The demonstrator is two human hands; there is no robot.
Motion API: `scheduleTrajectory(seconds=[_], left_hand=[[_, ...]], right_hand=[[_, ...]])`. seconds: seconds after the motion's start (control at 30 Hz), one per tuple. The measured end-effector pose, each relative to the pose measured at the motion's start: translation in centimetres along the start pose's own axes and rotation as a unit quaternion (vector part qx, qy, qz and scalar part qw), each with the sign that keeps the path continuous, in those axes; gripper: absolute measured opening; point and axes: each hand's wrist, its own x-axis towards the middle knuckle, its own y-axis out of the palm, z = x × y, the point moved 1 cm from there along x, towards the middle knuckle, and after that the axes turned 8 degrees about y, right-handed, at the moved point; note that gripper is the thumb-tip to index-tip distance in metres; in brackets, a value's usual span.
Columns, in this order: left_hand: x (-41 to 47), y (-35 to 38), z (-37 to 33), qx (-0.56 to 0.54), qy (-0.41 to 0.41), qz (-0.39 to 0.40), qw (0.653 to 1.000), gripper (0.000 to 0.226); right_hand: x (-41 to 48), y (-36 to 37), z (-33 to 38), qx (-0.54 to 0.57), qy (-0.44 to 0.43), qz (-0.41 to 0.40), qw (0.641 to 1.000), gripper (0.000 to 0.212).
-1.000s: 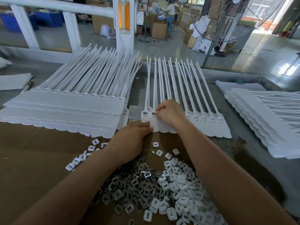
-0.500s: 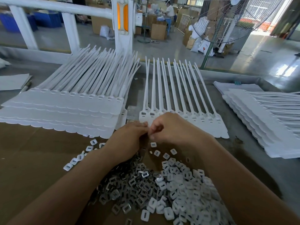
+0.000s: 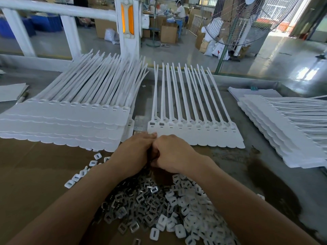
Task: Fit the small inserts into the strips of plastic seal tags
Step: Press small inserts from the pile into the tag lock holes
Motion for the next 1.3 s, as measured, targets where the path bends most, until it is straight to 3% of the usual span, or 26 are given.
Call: scheduleTrajectory(seconds=[0.27, 0.37, 0.5, 0.77, 1.3], left_hand=[[0.2, 0.0, 0.0, -0.001, -0.001, 0.002, 1.000, 0.037], [0.2, 0.0, -0.1, -0.008, 0.004, -0.002, 1.000, 0.030], [0.1, 0.2, 0.1, 0.013, -0.015, 0.000, 1.000, 0.050], [0.0, 0.5, 0.5, 0.027, -0.038, 0.005, 0.999, 0.054], [0.2, 0.5, 0.6, 0.036, -0.037, 0.015, 0.999, 0.055]], right_hand=[[0.2, -0.7, -0.1, 0.002, -0.009, 0.053, 0.999, 0.020], [-0.2, -1.8, -0.8, 0.088, -0.003, 0.069, 0.994, 0.004], [0.2, -2.8, -2.6, 0.199, 0.035, -0.003, 0.979, 0.016], [4.3, -2.8, -6.4, 0.237, 0.134, -0.139, 0.952, 0.011], [6.7, -1.1, -6.4, 0.169, 0.156, -0.164, 0.959, 0.018]])
